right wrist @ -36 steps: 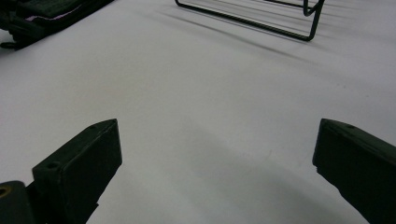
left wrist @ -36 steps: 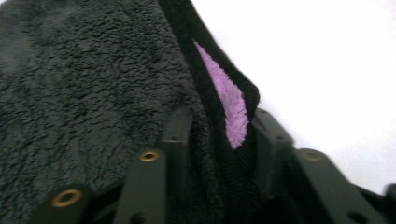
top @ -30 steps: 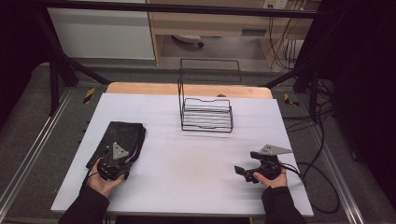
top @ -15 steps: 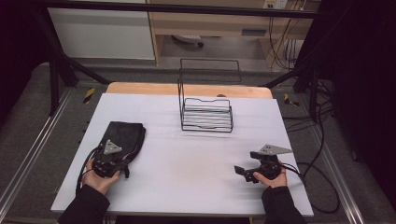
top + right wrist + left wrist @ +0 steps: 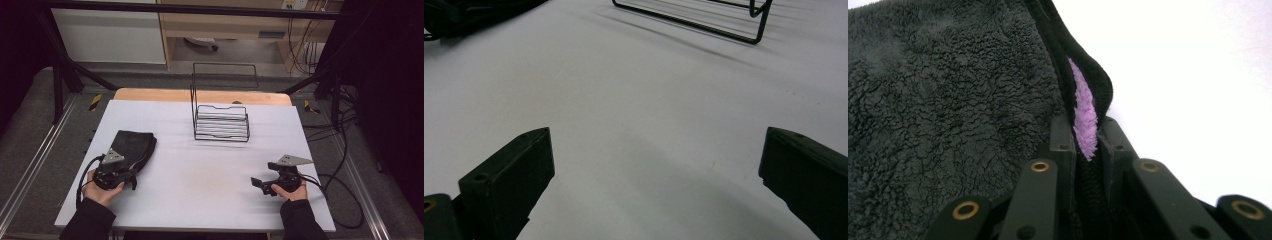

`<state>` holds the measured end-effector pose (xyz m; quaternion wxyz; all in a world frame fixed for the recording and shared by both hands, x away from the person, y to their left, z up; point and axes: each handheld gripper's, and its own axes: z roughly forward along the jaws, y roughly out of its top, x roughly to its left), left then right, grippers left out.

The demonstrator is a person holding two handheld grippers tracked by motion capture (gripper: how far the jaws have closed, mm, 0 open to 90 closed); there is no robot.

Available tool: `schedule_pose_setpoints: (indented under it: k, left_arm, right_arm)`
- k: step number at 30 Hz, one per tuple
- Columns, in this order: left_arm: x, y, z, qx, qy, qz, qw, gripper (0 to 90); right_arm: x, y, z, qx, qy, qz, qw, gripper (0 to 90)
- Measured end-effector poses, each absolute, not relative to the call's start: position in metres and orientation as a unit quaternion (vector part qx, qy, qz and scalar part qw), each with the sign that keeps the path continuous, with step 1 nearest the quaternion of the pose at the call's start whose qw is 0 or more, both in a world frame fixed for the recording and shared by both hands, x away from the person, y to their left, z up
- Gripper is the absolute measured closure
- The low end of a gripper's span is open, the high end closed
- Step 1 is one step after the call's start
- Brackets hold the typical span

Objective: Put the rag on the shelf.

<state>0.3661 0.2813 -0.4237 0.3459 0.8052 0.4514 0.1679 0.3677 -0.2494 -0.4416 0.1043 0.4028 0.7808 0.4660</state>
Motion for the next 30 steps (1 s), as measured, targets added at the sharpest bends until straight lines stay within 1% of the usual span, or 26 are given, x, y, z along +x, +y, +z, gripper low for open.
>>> schedule_pose_setpoints:
  k: [16, 30]
  left_arm:
    - [0.354, 0.257, -0.419, 0.817, 0.421, 0.133, 0.372, 79.3]
    - [0.338, 0.225, -0.416, 0.837, 0.376, 0.103, 0.384, 79.3]
  right_arm:
    - [0.368, -0.249, -0.442, 0.403, 0.782, 0.464, 0.103, 2.0]
    - [0.368, -0.249, -0.442, 0.404, 0.781, 0.464, 0.104, 2.0]
